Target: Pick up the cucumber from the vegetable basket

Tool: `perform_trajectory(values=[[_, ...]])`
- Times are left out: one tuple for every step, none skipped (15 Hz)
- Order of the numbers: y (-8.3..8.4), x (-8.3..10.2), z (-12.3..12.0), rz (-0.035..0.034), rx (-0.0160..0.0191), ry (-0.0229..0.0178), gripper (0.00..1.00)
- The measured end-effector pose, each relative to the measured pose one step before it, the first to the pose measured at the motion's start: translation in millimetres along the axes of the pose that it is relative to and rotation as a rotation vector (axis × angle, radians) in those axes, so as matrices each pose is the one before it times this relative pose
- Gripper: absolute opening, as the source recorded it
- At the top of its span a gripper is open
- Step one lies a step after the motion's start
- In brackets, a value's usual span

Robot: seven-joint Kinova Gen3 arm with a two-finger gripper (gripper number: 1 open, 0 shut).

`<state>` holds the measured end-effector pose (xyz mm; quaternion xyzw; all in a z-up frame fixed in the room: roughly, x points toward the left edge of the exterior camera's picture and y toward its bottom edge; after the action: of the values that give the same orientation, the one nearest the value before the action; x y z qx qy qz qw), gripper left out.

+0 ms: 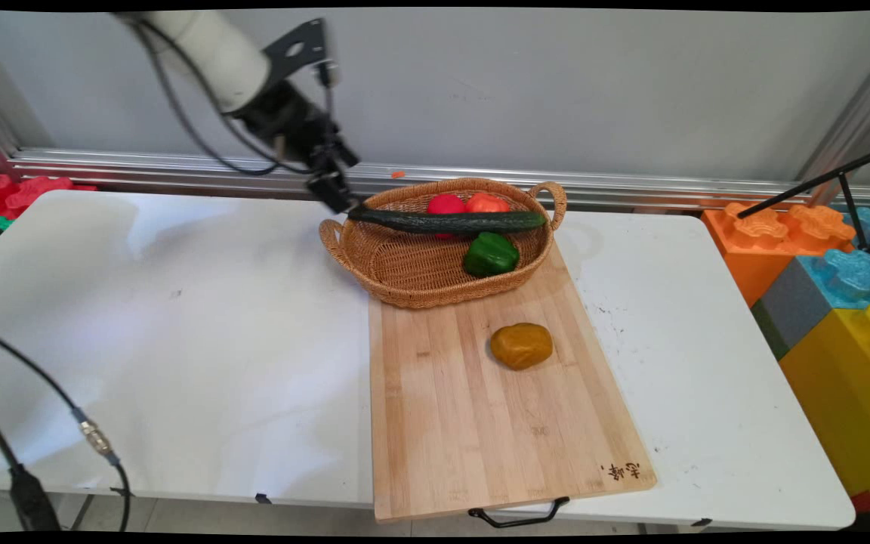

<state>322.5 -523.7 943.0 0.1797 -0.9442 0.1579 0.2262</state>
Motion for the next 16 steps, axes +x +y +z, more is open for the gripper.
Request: perform_trajectory(values=[[-3.23, 11.35, 10.41, 0.02396, 0.01562, 0.01168, 1.0], [-2.85, 8.08, 9.59, 0.01994, 0.01265, 0.00616, 1.0], [-3.27, 7.54, 11.79, 0.02248, 0.01344, 0.00223, 1.0], [-2.07, 3.22, 8.73, 0.01594, 0.00603, -0.00351, 1.0], [-1.6, 2.3, 9.09, 0.01503, 0.00303, -0.00631, 1.0], [-1.43, 1.29, 10.15, 0.01636, 0.00145, -0.01021, 1.0], [-0.59, 0.21, 6.91, 0.01011, -0.00027, -0.00874, 1.0], [-0.68, 0.03, 9.57, 0.01474, -0.0004, -0.01181, 1.0], [-0.4, -0.12, 10.28, 0.01606, -0.00083, -0.01301, 1.0], [-0.18, -0.3, 9.55, 0.01364, -0.00046, -0.01237, 1.0], [0.08, -0.93, 8.88, 0.01008, -0.00036, -0.01131, 1.0], [0.19, -1.02, 6.94, 0.00704, 0.00041, -0.00899, 1.0], [0.13, -1.23, 7.69, 0.00608, 0.00124, -0.00967, 1.0], [-0.23, -1.1, 6.07, 0.00432, 0.00437, -0.00709, 1.0], [-0.33, -1.42, 6.29, 0.00408, 0.00553, -0.00821, 1.0], [-0.21, -1.81, 5.69, 0.00284, 0.00467, -0.00927, 1.0]])
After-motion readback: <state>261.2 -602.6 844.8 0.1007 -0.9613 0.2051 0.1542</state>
